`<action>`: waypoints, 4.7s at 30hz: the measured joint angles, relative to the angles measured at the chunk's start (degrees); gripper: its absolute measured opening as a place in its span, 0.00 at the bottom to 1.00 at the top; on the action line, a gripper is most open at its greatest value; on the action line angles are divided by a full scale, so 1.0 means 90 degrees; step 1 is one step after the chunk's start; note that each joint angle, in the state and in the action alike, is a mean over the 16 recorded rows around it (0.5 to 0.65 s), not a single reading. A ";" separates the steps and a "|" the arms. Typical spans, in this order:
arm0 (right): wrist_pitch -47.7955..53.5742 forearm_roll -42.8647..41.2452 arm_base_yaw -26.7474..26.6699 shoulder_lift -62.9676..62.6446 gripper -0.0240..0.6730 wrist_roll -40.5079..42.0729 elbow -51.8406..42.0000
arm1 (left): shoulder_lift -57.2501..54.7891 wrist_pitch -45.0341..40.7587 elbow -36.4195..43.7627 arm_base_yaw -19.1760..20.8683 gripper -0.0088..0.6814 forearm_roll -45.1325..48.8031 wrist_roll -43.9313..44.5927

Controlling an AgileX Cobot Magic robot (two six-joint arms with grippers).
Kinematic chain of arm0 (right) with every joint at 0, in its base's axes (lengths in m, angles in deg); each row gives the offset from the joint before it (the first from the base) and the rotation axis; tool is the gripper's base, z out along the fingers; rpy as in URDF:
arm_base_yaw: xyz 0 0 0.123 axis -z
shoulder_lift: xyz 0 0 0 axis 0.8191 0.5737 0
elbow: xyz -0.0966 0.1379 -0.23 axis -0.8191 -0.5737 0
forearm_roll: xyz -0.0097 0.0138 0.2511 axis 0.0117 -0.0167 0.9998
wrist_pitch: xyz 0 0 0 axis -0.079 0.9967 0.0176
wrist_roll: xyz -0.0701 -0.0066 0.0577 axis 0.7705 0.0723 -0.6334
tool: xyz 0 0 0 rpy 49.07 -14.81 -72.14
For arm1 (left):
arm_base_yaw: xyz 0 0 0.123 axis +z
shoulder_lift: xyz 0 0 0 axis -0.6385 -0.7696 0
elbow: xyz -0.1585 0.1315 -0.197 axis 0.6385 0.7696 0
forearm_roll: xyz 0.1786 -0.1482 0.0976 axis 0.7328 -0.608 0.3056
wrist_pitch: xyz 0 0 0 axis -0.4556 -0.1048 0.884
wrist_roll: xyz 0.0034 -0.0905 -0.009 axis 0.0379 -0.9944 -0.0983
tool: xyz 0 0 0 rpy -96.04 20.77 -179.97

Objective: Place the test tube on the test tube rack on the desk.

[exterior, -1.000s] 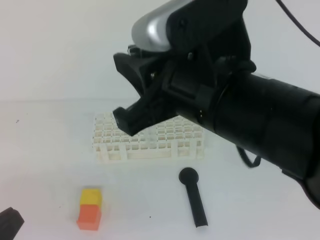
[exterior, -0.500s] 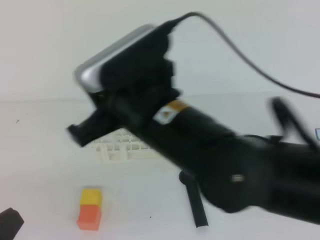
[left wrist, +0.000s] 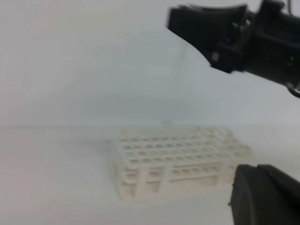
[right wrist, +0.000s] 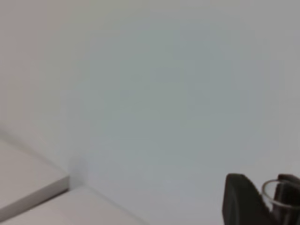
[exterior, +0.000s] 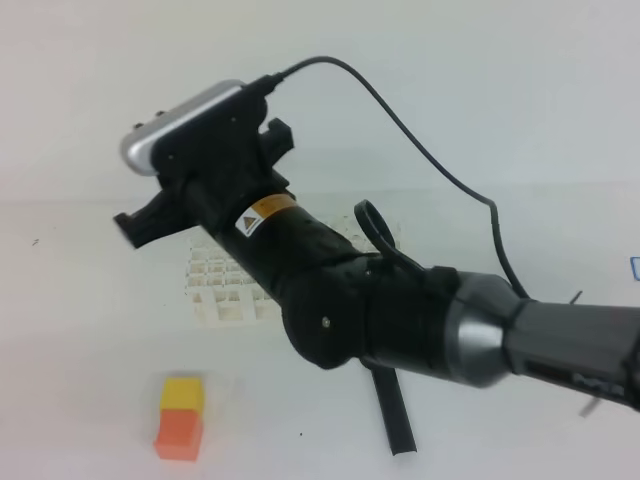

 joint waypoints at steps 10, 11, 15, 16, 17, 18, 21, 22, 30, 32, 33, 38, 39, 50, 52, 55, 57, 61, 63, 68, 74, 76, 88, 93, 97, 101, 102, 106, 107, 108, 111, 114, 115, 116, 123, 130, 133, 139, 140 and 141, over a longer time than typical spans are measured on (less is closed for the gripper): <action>-0.0363 0.0254 0.0253 0.0891 0.21 -0.0286 0.0532 | -0.0002 -0.0004 0.0000 0.1574 0.01 0.0005 0.0000; -0.0363 0.0244 0.0257 0.0964 0.21 -0.0332 0.0586 | -0.0002 -0.0004 0.0000 0.1733 0.01 0.0005 0.0000; -0.0375 0.0232 0.0233 0.1210 0.21 -0.0481 0.0787 | -0.0002 -0.0011 0.0000 0.2333 0.01 0.0005 0.0000; -0.0387 0.0232 0.0221 0.1260 0.21 -0.0506 0.0830 | -0.0002 -0.0015 0.0000 0.2470 0.01 0.0005 0.0000; -0.0400 0.0232 0.0209 0.1305 0.21 -0.0525 0.0870 | -0.0002 -0.0018 0.0000 0.2597 0.01 0.0005 0.0000; -0.0414 0.0233 0.0197 0.1344 0.21 -0.0537 0.0907 | -0.0001 -0.0021 0.0000 0.2705 0.01 0.0005 0.0000; -0.0463 0.0244 0.0159 0.1434 0.21 -0.0545 0.0992 | -0.0001 -0.0031 0.0000 0.2982 0.01 0.0005 0.0000; -0.0483 0.0250 0.0146 0.1454 0.21 -0.0537 0.1010 | -0.0001 -0.0033 0.0000 0.3056 0.01 0.0005 0.0000; -0.0645 0.0354 0.0069 0.1527 0.21 -0.0364 0.1033 | 0.0002 -0.0053 0.0000 0.3311 0.01 0.0005 0.0000; -0.0670 0.0394 0.0059 0.1540 0.21 -0.0314 0.1022 | 0.0001 -0.0053 0.0000 0.3323 0.01 0.0005 0.0000; -0.0681 0.0416 0.0054 0.1547 0.21 -0.0291 0.1017 | 0.0001 -0.0054 0.0000 0.3324 0.01 0.0005 0.0000; -0.0751 0.0520 0.0035 0.1605 0.21 -0.0187 0.0988 | -0.0003 -0.0055 0.0000 0.3324 0.01 0.0005 0.0000; -0.0765 0.0539 0.0033 0.1621 0.21 -0.0179 0.0982 | -0.0002 -0.0054 0.0000 0.3324 0.01 0.0004 0.0000; -0.0911 0.0725 0.0030 0.1852 0.21 -0.0247 0.0951 | -0.0009 0.0092 0.0153 0.3324 0.01 -0.0800 0.0778; -0.0925 0.0761 0.0028 0.1899 0.21 -0.0269 0.0950 | -0.0010 0.0174 0.0261 0.3324 0.01 -0.1180 0.1132; -0.0945 0.0813 0.0022 0.1961 0.21 -0.0301 0.0950 | -0.0011 0.0325 0.0467 0.3324 0.01 -0.1775 0.1720; -0.0963 0.0847 0.0015 0.2001 0.21 -0.0318 0.0950 | -0.0011 0.0471 0.0659 0.3324 0.01 -0.2171 0.2134; -0.1007 0.0898 0.0001 0.2093 0.21 -0.0337 0.0950 | -0.0012 0.0795 0.1100 0.3324 0.01 -0.2888 0.2912; -0.1030 0.0919 -0.0007 0.2142 0.21 -0.0343 0.0950 | -0.0011 0.0895 0.1263 0.3324 0.01 -0.3094 0.3146; -0.1103 0.0970 -0.0031 0.2254 0.21 -0.0351 0.0950 | -0.0012 0.0977 0.1553 0.3324 0.01 -0.3300 0.3500; -0.1178 0.1063 -0.0056 0.2357 0.21 -0.0339 0.0953 | -0.0012 0.0731 0.1654 0.3324 0.01 -0.3346 0.3659; -0.1195 0.1096 -0.0063 0.2377 0.21 -0.0334 0.0955 | -0.0012 0.0561 0.1640 0.3324 0.01 -0.3343 0.3668; -0.1044 0.1245 -0.0089 0.2436 0.34 -0.0260 0.0951 | 0.0277 -0.0140 0.1627 0.3355 0.01 -0.3326 0.3580; -0.0928 0.1280 -0.0093 0.2376 0.42 -0.0153 0.0939 | 0.0519 -0.0283 0.1613 0.3382 0.01 -0.3324 0.3565; -0.0871 0.1267 -0.0095 0.2218 0.47 -0.0005 0.0930 | 0.0687 -0.0386 0.1613 0.3412 0.01 -0.3328 0.3547; -0.0878 0.1165 -0.0097 0.1920 0.49 0.0172 0.0925 | 0.0761 -0.0434 0.1652 0.3495 0.01 -0.3337 0.3462; -0.0883 0.1127 -0.0097 0.1826 0.49 0.0217 0.0925 | 0.0759 -0.0439 0.1665 0.3518 0.01 -0.3340 0.3441; -0.0919 0.0957 -0.0097 0.1406 0.48 0.0413 0.0924 | 0.0764 -0.0448 0.1665 0.3604 0.01 -0.3347 0.3358; -0.0931 0.0914 -0.0097 0.1301 0.48 0.0464 0.0924 | 0.0765 -0.0449 0.1665 0.3626 0.01 -0.3349 0.3338; -0.0943 0.0871 -0.0097 0.1201 0.48 0.0516 0.0924 | 0.0767 -0.0450 0.1665 0.3647 0.01 -0.3351 0.3319; -0.0974 0.0775 -0.0097 0.0934 0.45 0.0698 0.0923 | 0.0770 -0.0451 0.1665 0.3709 0.01 -0.3354 0.3264; -0.0993 0.0783 -0.0097 0.0734 0.40 0.0954 0.0911 | 0.0760 -0.0454 0.1652 0.3749 0.01 -0.3354 0.3226; -0.1000 0.0821 -0.0097 0.0683 0.38 0.1061 0.0900 | 0.0761 -0.0458 0.1639 0.3754 0.01 -0.3354 0.3226; -0.1007 0.0880 -0.0095 0.0640 0.35 0.1173 0.0884 | 0.0762 -0.0462 0.1626 0.3755 0.01 -0.3354 0.3228; -0.1004 0.1624 -0.0051 0.0615 0.17 0.1939 0.0615 | 0.0764 -0.0458 0.1613 0.3758 0.01 -0.3354 0.3232; -0.0842 0.2419 -0.0007 0.0924 0.05 0.2251 0.0285 | 0.0743 -0.0456 0.1613 0.3760 0.01 -0.3354 0.3232; -0.0736 0.2609 -0.0005 0.1097 0.04 0.2200 0.0185 | 0.0730 -0.0456 0.1613 0.3759 0.01 -0.3354 0.3232; -0.0498 0.2750 -0.0063 0.1393 0.03 0.2040 0.0172 | 0.0720 -0.0441 0.1613 0.3759 0.01 -0.3354 0.3234; -0.0469 0.2759 -0.0078 0.1427 0.03 0.2023 0.0185 | 0.0719 -0.0439 0.1613 0.3759 0.01 -0.3354 0.3234; -0.0444 0.2768 -0.0093 0.1457 0.03 0.2011 0.0200 | 0.0728 -0.0436 0.1613 0.3759 0.01 -0.3354 0.3236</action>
